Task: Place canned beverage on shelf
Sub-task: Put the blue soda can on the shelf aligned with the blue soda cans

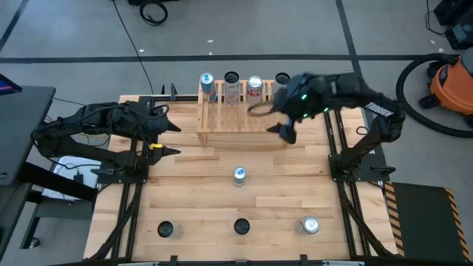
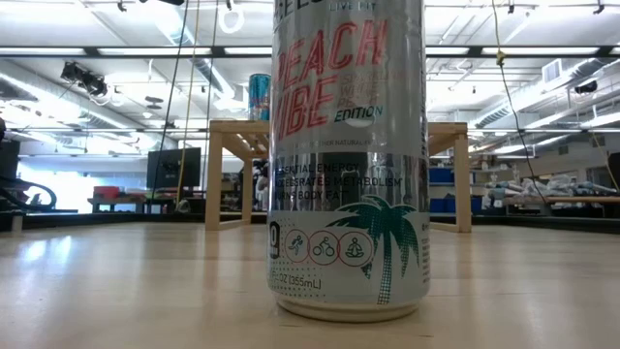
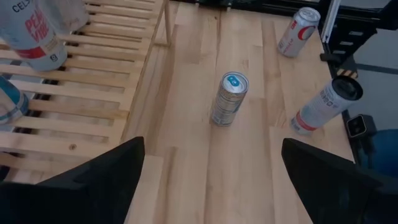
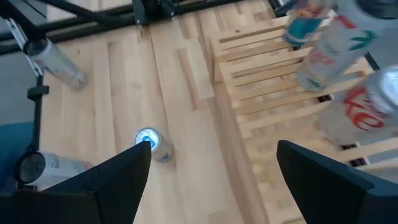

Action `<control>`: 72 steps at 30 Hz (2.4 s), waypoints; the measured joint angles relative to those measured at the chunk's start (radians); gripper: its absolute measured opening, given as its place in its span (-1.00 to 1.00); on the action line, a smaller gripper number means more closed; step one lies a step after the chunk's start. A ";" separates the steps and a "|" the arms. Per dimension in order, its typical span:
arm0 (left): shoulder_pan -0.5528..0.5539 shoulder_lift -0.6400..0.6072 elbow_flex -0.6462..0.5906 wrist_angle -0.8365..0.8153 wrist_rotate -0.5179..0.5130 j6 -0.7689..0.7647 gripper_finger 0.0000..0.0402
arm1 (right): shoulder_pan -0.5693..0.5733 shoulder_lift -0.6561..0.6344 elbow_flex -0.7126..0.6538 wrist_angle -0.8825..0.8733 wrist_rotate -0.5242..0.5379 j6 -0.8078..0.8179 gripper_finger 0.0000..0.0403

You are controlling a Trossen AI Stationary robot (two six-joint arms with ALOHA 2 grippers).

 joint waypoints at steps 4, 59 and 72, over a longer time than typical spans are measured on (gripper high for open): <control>0.000 0.000 0.000 0.000 0.000 0.013 0.89 | 0.068 0.062 0.000 0.023 0.071 0.011 0.77; 0.000 0.000 0.000 -0.240 0.000 0.045 0.89 | 0.461 0.539 -0.080 0.124 0.563 0.542 0.77; 0.000 0.000 0.000 -0.254 -0.001 0.094 0.89 | 0.435 0.531 -0.152 0.170 0.489 0.472 0.77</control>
